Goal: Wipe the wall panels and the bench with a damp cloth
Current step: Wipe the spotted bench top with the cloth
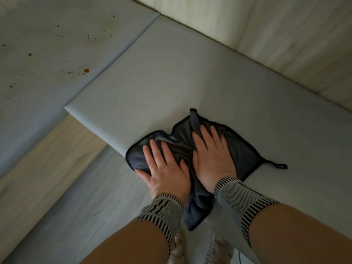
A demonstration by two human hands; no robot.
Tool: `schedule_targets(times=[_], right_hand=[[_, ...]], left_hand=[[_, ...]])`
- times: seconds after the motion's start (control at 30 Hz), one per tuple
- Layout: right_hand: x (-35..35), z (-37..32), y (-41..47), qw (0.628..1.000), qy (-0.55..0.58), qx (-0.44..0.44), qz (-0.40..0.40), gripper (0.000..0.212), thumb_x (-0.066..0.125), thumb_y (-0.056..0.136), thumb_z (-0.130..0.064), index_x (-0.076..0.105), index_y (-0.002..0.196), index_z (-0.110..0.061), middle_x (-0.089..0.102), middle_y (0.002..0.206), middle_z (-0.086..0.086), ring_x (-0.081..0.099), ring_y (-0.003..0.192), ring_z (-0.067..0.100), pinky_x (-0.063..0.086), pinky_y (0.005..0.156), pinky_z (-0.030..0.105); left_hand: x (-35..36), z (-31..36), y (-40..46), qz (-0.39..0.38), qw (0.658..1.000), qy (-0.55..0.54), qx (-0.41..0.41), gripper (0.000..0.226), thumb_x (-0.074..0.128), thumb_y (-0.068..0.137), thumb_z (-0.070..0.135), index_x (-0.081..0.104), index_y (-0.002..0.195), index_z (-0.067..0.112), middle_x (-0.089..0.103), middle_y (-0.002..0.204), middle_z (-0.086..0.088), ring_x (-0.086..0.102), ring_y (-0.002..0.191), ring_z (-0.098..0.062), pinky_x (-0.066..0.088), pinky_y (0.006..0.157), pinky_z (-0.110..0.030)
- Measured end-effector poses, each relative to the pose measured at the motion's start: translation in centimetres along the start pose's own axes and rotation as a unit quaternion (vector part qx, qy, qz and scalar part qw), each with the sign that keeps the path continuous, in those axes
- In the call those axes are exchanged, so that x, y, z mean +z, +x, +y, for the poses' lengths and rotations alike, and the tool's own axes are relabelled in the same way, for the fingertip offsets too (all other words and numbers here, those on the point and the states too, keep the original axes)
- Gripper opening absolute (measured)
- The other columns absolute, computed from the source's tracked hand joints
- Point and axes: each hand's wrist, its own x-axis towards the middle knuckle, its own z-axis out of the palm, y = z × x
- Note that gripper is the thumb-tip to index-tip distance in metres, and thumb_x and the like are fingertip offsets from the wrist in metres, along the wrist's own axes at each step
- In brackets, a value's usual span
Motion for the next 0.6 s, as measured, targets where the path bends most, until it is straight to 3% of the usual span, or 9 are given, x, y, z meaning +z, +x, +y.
schedule_targets(times=[0.07, 0.17, 0.33, 0.43, 0.6], right_hand=[[0.1, 1.3, -0.9, 1.000, -0.010, -0.019, 0.001, 0.054, 0.031, 0.089, -0.032, 0.056, 0.134, -0.014, 0.051, 0.143, 0.009, 0.046, 0.133, 0.032, 0.026, 0.109, 0.047], [-0.1, 4.6, -2.0, 1.000, -0.023, -0.008, -0.014, 0.058, 0.035, 0.086, -0.039, 0.053, 0.137, -0.017, 0.048, 0.146, 0.008, 0.042, 0.136, 0.031, 0.027, 0.110, 0.052], [-1.4, 9.5, -1.0, 0.991, -0.004, 0.134, -0.005, 0.078, 0.026, 0.082, -0.054, 0.027, 0.152, -0.020, 0.019, 0.161, 0.008, 0.012, 0.147, 0.029, 0.006, 0.117, 0.051], [-2.4, 11.8, 1.8, 0.977, 0.012, 0.213, 0.006, 0.075, 0.021, 0.090, -0.053, 0.006, 0.155, -0.020, -0.002, 0.163, 0.006, -0.005, 0.149, 0.025, -0.004, 0.119, 0.048], [-4.1, 15.3, 7.9, 0.956, 0.032, 0.290, 0.040, 0.068, 0.028, 0.096, -0.046, 0.007, 0.155, -0.019, 0.001, 0.163, 0.005, -0.003, 0.149, 0.027, 0.000, 0.120, 0.051]], left_hand=[[0.7, 0.7, -0.7, 0.016, 0.998, 0.034, 0.043, 0.076, 0.005, 0.092, 0.051, -0.008, 0.157, 0.012, -0.019, 0.163, -0.008, -0.022, 0.148, -0.027, -0.004, 0.112, -0.068], [1.1, 2.2, -0.7, -0.017, 0.990, 0.090, 0.106, 0.086, -0.012, 0.080, 0.052, -0.014, 0.155, 0.010, -0.025, 0.161, -0.010, -0.024, 0.147, -0.028, -0.010, 0.112, -0.066], [0.8, 7.5, 0.8, -0.025, 0.972, 0.119, 0.203, 0.074, 0.013, 0.101, 0.049, -0.022, 0.152, 0.008, -0.031, 0.159, -0.011, -0.028, 0.147, -0.028, -0.016, 0.112, -0.061], [0.8, 11.2, 2.7, -0.007, 0.971, 0.112, 0.211, 0.074, 0.016, 0.102, 0.044, -0.023, 0.151, 0.005, -0.029, 0.159, -0.014, -0.024, 0.148, -0.027, -0.016, 0.115, -0.057], [0.9, 17.1, 6.4, 0.041, 0.976, 0.069, 0.203, 0.070, 0.017, 0.103, 0.041, -0.016, 0.154, 0.008, -0.023, 0.162, -0.011, -0.019, 0.150, -0.025, -0.014, 0.117, -0.054]])
